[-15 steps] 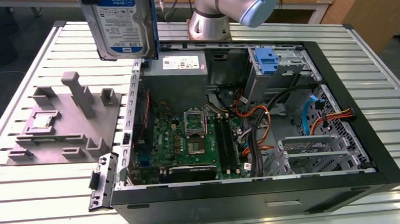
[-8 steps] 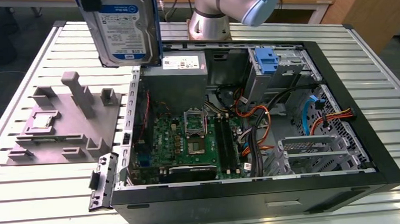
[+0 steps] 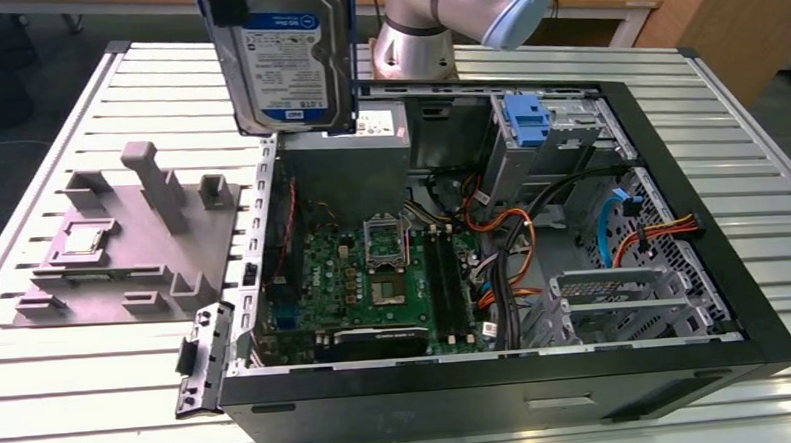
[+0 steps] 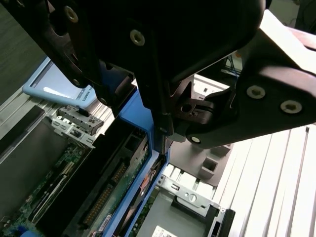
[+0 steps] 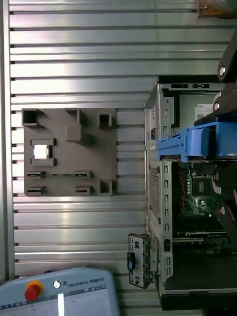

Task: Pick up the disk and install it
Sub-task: 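Pick up the disk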

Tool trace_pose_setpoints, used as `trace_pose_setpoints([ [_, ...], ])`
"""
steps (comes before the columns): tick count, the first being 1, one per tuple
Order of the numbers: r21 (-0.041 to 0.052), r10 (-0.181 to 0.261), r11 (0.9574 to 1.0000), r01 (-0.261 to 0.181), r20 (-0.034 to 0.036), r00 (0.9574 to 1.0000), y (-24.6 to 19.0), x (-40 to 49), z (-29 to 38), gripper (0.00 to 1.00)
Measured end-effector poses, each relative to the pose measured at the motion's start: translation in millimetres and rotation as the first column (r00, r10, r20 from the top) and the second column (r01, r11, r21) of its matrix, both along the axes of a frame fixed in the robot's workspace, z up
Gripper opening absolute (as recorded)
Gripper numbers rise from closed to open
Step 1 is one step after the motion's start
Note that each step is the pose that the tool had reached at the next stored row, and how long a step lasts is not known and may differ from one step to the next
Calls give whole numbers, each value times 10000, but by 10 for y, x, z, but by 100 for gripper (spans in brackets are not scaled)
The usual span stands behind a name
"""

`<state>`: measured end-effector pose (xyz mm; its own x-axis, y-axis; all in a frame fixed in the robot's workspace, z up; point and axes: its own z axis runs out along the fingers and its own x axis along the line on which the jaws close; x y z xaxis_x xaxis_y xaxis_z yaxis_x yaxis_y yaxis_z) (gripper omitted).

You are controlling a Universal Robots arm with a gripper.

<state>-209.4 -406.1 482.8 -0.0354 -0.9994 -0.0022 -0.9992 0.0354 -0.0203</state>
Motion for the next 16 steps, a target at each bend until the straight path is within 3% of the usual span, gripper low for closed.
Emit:
trace_pose_setpoints([
  [4, 1, 0, 10000, 0, 0, 10000, -39, 16, -8, 37],
  [13, -4, 0, 10000, 0, -1, 10000, -229, 22, -16, 37],
  [16, -4, 0, 10000, 0, 1, 10000, -244, 61, -21, 37],
])
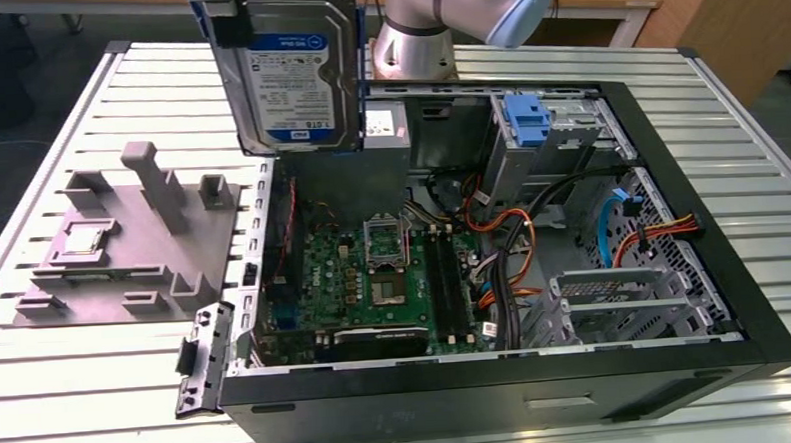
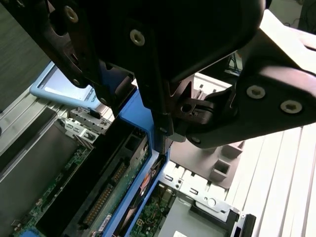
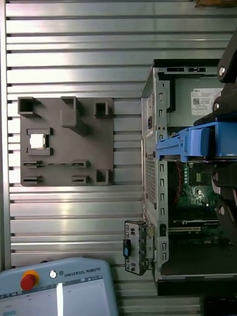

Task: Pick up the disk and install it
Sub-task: 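Pick up the disk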

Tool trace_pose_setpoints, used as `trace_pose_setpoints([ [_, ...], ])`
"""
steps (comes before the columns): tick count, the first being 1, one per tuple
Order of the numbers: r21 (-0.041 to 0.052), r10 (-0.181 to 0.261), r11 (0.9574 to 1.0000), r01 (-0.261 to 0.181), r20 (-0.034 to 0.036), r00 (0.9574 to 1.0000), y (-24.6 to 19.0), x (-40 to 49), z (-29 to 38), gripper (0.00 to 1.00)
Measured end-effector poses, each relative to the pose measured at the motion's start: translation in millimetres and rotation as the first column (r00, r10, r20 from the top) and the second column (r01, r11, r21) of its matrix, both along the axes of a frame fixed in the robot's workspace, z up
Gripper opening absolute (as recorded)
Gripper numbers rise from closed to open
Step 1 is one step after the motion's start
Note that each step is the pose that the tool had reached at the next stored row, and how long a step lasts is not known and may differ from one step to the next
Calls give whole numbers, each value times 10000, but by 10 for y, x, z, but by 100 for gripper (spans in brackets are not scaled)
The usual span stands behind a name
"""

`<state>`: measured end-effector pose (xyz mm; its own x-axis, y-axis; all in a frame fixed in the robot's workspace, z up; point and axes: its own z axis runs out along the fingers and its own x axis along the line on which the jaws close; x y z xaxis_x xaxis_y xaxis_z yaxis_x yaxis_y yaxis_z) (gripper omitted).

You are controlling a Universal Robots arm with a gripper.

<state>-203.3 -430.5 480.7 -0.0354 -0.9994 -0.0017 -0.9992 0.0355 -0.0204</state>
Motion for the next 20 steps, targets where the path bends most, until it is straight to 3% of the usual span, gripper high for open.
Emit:
trace_pose_setpoints([
  [8, -2, 1, 10000, -1, -2, 10000, -1, 290, -8, 37],
  [20, -2, -1, 10000, 1, -2, 10000, -1, 296, -9, 37],
])
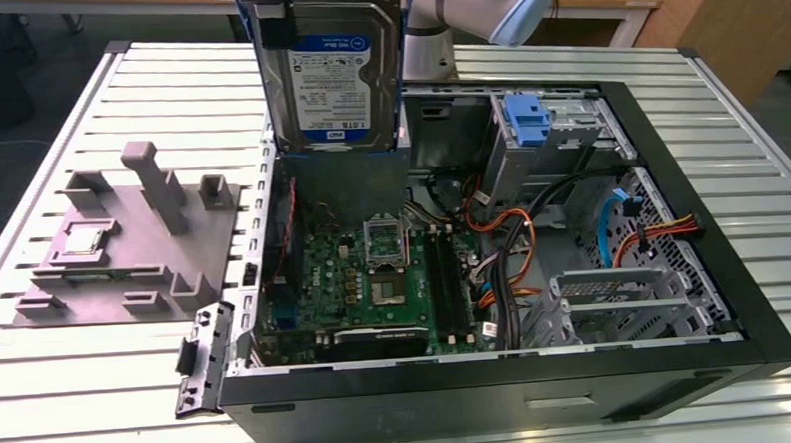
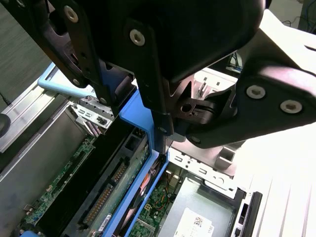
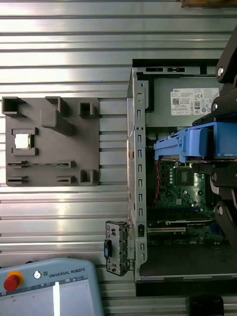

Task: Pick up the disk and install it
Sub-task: 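Pick up the disk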

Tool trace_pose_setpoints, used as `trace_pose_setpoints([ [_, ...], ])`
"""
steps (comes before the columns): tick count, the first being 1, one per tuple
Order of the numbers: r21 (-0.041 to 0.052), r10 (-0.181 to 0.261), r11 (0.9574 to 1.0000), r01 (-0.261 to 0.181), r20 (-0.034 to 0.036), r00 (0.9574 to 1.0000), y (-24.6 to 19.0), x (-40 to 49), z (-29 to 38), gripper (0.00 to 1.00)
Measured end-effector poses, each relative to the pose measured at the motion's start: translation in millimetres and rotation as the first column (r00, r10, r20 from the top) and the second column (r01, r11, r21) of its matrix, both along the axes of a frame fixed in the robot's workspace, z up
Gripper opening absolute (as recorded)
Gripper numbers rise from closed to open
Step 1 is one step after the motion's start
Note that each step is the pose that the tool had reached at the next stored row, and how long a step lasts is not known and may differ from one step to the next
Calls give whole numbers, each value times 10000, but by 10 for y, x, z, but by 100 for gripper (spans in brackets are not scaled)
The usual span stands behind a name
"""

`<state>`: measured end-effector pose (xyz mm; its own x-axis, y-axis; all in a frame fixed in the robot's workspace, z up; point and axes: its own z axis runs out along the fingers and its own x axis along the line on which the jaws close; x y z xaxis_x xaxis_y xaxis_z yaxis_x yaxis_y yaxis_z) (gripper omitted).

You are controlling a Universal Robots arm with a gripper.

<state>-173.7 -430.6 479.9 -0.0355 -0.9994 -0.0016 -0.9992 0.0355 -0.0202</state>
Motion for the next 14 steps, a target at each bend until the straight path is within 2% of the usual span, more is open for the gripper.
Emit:
trace_pose_setpoints([
  [4, 1, 2, 10000, -2, 0, 10000, 0, 36, -1, 37],
  [14, 0, -1, 10000, 1, 0, 10000, 0, 465, -14, 37],
])
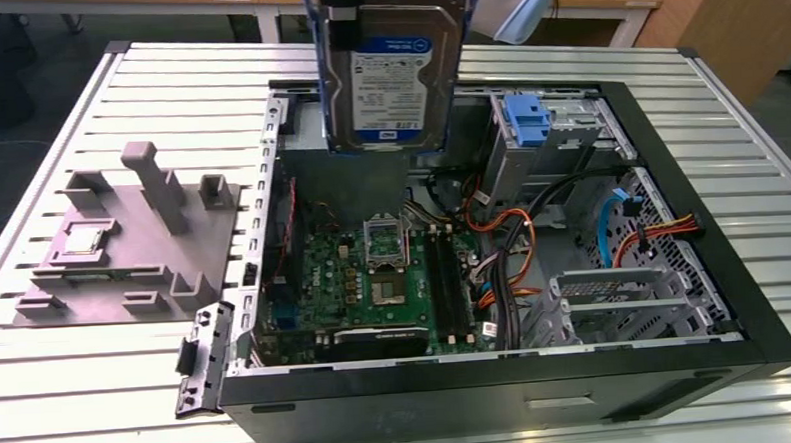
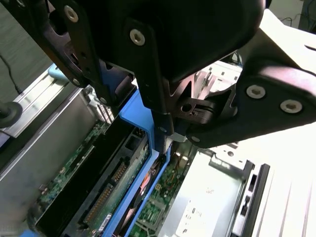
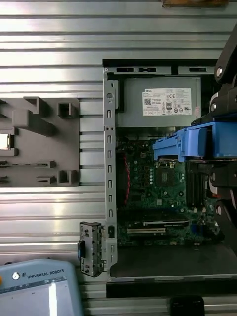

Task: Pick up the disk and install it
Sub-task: 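Pick up the disk, then insert the disk into the insertion slot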

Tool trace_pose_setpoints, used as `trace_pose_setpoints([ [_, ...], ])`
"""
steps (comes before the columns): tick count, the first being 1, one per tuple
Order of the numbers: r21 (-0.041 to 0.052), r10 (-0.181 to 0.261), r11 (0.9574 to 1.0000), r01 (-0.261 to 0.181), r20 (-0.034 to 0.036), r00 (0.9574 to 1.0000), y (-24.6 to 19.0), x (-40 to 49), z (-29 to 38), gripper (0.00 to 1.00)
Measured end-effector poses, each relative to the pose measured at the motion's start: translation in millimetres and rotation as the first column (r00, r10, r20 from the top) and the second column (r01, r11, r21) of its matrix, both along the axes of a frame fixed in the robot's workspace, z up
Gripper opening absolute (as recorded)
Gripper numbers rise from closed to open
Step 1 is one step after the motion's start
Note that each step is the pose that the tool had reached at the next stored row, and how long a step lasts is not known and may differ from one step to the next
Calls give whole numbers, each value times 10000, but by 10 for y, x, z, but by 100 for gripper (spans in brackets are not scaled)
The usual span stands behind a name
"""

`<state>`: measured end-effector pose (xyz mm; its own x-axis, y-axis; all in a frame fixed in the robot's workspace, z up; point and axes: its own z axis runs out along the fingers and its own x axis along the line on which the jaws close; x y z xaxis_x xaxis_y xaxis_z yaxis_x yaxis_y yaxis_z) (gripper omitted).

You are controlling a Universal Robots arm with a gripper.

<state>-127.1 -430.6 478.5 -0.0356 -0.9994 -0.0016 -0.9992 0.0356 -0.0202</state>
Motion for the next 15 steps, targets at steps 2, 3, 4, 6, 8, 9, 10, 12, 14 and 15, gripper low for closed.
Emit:
trace_pose_setpoints([
  [2, 1, 2, 10000, -2, 0, 10000, 0, 62, -3, 37],
  [3, 0, 2, 10000, -2, 0, 10000, 0, 87, -5, 37],
  [4, 1, 1, 10000, -1, 1, 10000, 0, 110, -7, 37],
  [6, 0, 1, 10000, -1, 0, 10000, 0, 154, -10, 37],
  [8, 0, 2, 10000, -2, 0, 10000, -1, 192, -14, 37],
  [9, 0, 2, 10000, -2, 0, 10000, -1, 210, -16, 37],
  [10, 1, 2, 10000, -2, 1, 10000, -1, 224, -17, 37],
  [12, 0, 1, 10000, -1, 0, 10000, -1, 226, -17, 37],
  [14, 0, 1, 10000, -1, 0, 10000, -1, 231, -17, 37],
  [15, 0, 1, 10000, -1, 0, 10000, -1, 231, -17, 37],
])
